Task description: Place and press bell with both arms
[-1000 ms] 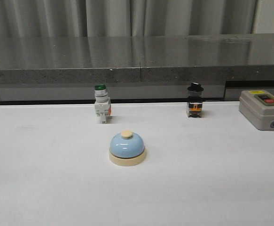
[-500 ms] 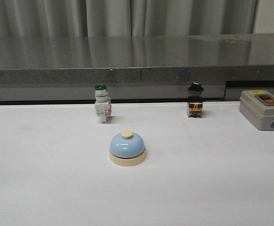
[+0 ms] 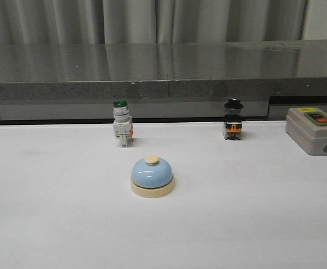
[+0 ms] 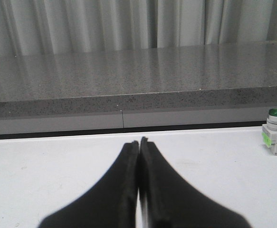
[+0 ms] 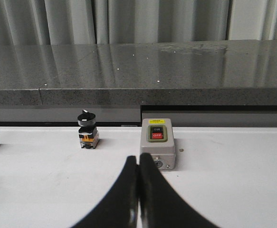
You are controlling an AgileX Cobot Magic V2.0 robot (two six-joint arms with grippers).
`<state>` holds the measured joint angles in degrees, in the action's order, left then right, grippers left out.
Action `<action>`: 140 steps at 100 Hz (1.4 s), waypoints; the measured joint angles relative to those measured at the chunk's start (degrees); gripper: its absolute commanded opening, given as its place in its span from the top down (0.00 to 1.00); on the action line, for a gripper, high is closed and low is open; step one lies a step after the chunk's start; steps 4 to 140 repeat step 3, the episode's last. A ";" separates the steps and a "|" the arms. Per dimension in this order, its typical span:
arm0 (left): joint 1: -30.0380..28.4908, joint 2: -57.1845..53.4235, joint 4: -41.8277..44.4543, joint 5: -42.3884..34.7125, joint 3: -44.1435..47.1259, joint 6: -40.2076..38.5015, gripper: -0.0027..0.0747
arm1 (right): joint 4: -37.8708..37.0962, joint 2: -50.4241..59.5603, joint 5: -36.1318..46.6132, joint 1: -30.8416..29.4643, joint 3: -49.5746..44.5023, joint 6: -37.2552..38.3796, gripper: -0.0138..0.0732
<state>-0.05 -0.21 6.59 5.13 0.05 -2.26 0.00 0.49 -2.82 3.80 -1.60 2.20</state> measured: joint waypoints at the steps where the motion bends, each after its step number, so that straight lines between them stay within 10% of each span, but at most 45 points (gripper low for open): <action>1: 0.00 0.00 0.00 0.00 0.00 0.00 0.99 | 0.00 0.00 0.00 0.00 0.00 0.00 0.91; 140: 0.00 0.00 0.00 0.00 0.00 0.00 0.99 | 0.00 0.00 0.00 0.00 0.00 0.00 0.91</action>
